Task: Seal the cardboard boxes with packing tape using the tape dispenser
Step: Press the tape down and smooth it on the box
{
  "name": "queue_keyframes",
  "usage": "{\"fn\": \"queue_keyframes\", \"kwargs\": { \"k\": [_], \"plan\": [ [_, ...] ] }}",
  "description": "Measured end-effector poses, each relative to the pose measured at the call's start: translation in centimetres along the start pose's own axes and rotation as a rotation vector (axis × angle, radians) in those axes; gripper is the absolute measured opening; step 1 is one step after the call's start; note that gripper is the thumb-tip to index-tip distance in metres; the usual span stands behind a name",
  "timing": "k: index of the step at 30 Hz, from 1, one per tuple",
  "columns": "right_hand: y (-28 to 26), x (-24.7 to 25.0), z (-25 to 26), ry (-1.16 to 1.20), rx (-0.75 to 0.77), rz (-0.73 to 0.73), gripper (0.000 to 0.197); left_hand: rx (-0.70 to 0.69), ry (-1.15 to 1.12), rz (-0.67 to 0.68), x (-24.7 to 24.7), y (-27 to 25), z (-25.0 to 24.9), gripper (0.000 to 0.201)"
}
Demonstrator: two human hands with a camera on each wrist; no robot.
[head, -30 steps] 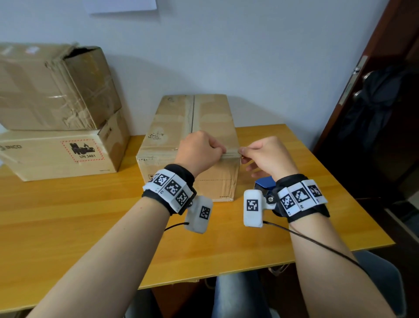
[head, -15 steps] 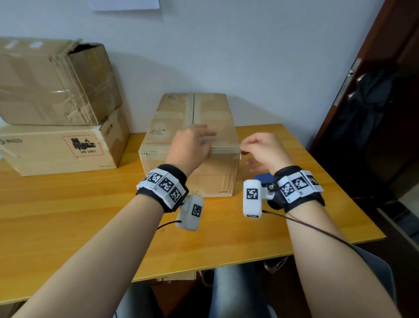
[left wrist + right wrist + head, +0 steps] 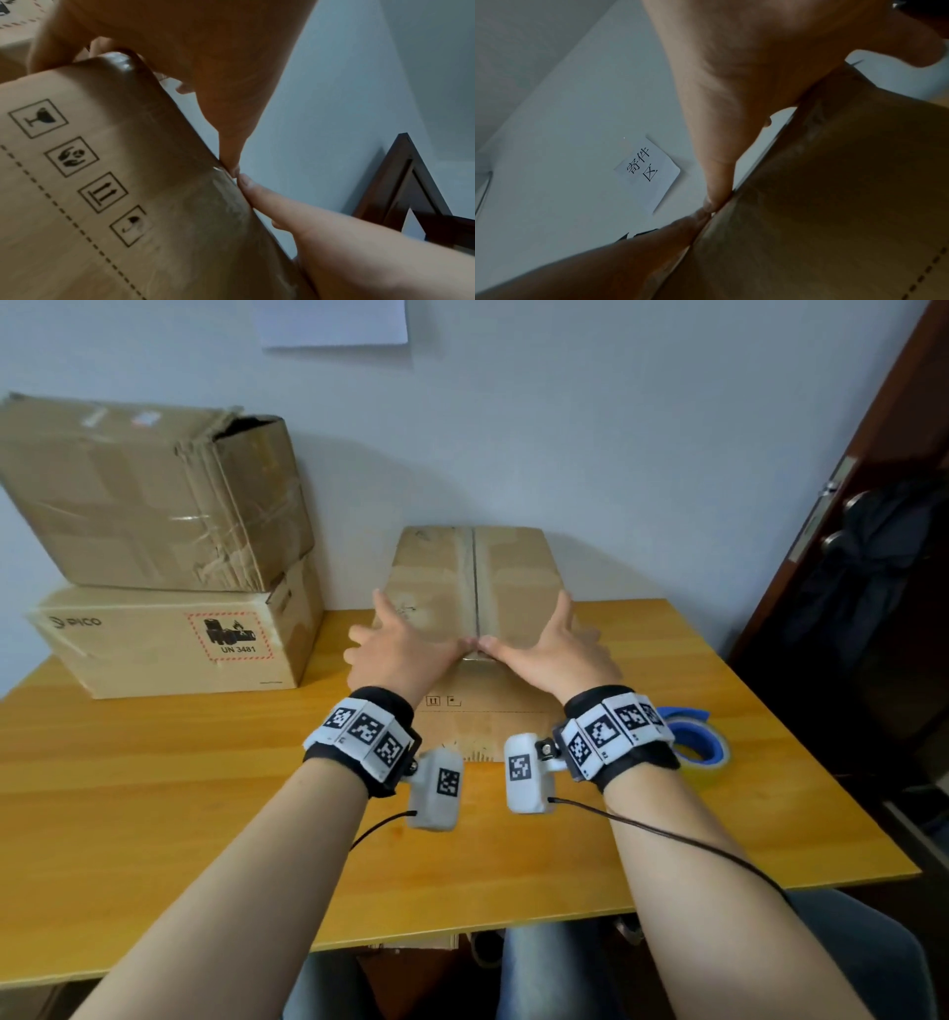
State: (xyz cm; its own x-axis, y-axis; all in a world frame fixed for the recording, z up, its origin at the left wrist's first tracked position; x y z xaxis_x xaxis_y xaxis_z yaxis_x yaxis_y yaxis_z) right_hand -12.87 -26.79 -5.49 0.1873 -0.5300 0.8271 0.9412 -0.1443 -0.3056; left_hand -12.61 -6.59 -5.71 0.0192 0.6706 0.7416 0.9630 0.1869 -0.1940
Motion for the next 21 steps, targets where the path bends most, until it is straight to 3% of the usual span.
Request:
{"fn": "queue_keyframes", "kwargs": {
  "k": [5, 10, 16, 19, 21],
  "plan": [
    [0.0, 0.1, -0.3, 0.029, 0.002, -0.07, 0.134, -0.004, 0.039, 0.001, 0.1, 0.5, 0.0, 0.12],
    [-0.1, 0.1, -1.1, 0.188, 0.058, -0.136, 0.12, -0.023, -0.066, -0.042, 0.8, 0.8, 1.7, 0.116],
    [0.6, 0.1, -3.0, 0.297, 0.103, -0.281, 0.087, -0.133, -0.158, -0.156, 1.6, 0.8, 2.9, 0.108],
    [1.0, 0.2, -4.0, 0.399, 0.173, -0.33, 0.049, -0.137, -0.249, -0.178, 1.9, 1.3, 4.2, 0.101],
    [1.1, 0.2, -4.6, 0.466, 0.217, -0.358, 0.038, -0.151, -0.297, -0.189, 2.0, 1.8, 5.0, 0.098]
  ]
}}
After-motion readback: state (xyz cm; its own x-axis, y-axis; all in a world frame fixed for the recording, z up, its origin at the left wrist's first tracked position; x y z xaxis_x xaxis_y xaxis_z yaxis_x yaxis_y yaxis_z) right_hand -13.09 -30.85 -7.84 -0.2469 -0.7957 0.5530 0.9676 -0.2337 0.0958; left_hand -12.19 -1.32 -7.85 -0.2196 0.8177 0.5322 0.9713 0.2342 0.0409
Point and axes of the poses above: each hand's wrist, its own y-axis towards the middle knuckle, its own x-axis out of the back of the hand, z = x × y, the point moved 6 cm from there along y, towards the middle knuckle, and after that the axes turned 13 degrees about z, right-handed, at the moved point
